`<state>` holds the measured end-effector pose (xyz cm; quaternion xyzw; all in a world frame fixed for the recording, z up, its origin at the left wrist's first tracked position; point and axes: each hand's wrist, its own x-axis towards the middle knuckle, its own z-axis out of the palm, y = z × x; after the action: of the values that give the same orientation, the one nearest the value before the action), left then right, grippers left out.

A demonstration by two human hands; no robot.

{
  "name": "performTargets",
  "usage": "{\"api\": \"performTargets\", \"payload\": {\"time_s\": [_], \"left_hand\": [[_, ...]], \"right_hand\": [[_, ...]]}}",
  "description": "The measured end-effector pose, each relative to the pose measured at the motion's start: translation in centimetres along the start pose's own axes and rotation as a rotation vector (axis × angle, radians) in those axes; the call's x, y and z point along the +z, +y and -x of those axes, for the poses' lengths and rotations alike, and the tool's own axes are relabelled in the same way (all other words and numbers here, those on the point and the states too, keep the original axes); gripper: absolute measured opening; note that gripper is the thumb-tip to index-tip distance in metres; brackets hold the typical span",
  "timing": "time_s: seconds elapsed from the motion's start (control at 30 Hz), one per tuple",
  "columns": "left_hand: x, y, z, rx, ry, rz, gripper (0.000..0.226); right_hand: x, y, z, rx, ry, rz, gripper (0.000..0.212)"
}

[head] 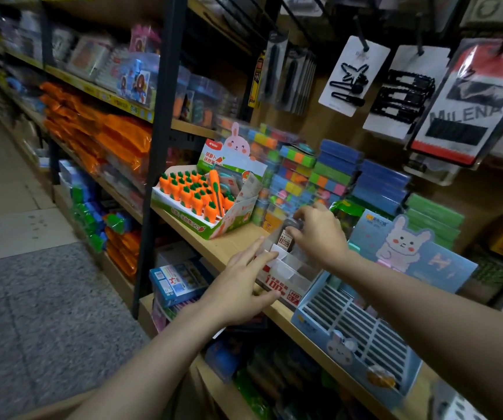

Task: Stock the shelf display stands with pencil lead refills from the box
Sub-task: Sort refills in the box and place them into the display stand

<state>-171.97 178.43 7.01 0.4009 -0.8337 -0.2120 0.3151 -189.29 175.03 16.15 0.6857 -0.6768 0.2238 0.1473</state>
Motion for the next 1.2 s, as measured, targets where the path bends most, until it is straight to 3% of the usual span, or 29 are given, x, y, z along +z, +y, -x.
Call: {"api": "performTargets", "payload": {"time_s": [0.13,0.33,0.5,0.67,0.77,0.83,0.93,1.0,1.07,1.13,1.2], "left_hand": [[0.1,0.0,-0.1,-0.005,0.0,0.011,0.07],[0.2,-0.1,-0.2,0.003,0.008,0.009,0.071],[0.1,0.1,-0.2,0.002,0.005,-0.003,0.074],[0.1,0.7,1.4,0.131,0.019,-0.251,0.074],[-0.1,0.7,3.6,0.208,0.074,-0.314,0.073],[-0.1,0.5,6.1,0.222,0.109,-0.281,0.06],[-0.4,-0.2,11.4,0.033,-0.008,-0.19,0.028],[-0.4,-1.4,15.7,-0.195,-0.112,-0.162,0.016],[-0.2,-3.6,19.9,-0.443,-0.177,-0.135,0.019],[1.1,-6.1,24.2,-0.67,-0.209,-0.084,0.022],[3.8,-8.1,28.8,-0.859,-0.247,0.001,0.02]], "right_hand": [[0.2,-0.3,0.0,-0.012,-0.03,-0.057,0.025],[0.3,-0.1,-0.7,0.179,-0.043,-0.28,0.023],[0.4,0.4,0.0,-0.026,0.067,-0.022,0.029],[0.1,0.5,1.7,-0.111,0.079,0.121,0.036],[-0.9,-0.3,3.7,-0.048,0.132,-0.132,0.033],[-1.5,-1.8,6.3,-0.132,0.188,-0.342,0.025],[-1.9,-5.4,11.9,-0.435,0.211,-0.509,0.015],[-0.9,-7.8,15.5,-0.638,0.066,-0.566,0.013],[1.4,-9.7,18.4,-0.776,-0.138,-0.537,0.015],[4.7,-11.0,21.4,-0.739,-0.419,-0.497,0.016],[8.5,-11.7,24.6,-0.532,-0.699,-0.48,0.02]]}}
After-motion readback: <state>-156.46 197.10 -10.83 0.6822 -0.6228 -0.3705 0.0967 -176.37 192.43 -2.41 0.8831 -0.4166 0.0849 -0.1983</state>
